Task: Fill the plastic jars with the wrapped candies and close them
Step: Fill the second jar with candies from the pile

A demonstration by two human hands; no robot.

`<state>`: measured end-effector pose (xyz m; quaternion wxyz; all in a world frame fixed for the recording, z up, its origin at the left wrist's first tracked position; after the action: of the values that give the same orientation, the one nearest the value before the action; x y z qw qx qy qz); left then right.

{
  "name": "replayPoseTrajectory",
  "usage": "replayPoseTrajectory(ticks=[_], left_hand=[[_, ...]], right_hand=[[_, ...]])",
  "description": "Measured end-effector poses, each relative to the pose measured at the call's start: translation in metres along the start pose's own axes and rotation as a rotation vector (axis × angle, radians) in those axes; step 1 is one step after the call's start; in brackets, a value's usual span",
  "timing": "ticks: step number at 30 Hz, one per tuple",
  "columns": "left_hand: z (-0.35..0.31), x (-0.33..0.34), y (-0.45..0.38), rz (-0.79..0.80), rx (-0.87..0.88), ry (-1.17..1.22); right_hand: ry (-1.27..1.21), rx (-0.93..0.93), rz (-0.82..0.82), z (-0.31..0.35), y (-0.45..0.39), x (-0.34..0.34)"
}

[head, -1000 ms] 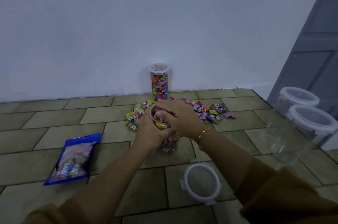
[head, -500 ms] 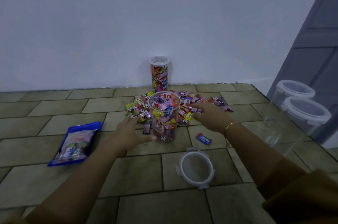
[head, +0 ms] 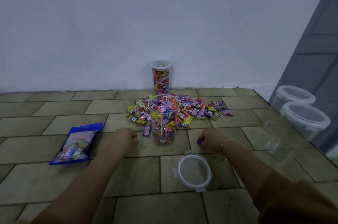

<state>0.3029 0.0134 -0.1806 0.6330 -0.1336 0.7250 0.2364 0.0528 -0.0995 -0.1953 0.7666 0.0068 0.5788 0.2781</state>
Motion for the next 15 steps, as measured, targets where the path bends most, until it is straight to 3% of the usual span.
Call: replayPoseTrajectory(ticks=[4, 7, 9, 15], left_hand=[[0.013, -0.049, 0.011, -0.331, -0.019, 0.44], [0.02, -0.092, 0.029, -0.552, -0.02, 0.826], [0.013, -0.119, 0.041, -0.645, 0.028, 0.949], [-0.031, -0.143, 0.037, -0.531, 0.2, 1.032]], right_hand=[[-0.138, -0.117, -0.157, 0.02, 0.007, -0.03], [-0.49, -0.221, -0.404, 0.035, 0.021, -0.075], [-0.749, -0.305, -0.48, 0.047, 0.029, -0.097], [-0.958, -0.504, -0.522, 0.089, 0.046, -0.131]])
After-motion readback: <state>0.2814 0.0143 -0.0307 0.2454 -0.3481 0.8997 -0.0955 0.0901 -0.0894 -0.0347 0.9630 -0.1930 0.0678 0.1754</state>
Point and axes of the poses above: each hand's wrist, its own y-axis away from the middle knuckle, its own x-axis out of the palm, z = x × y, the point moved 10 cm from there along -y, towards the middle knuckle, and after that the axes turned 10 degrees about -y, right-handed, at the moved point
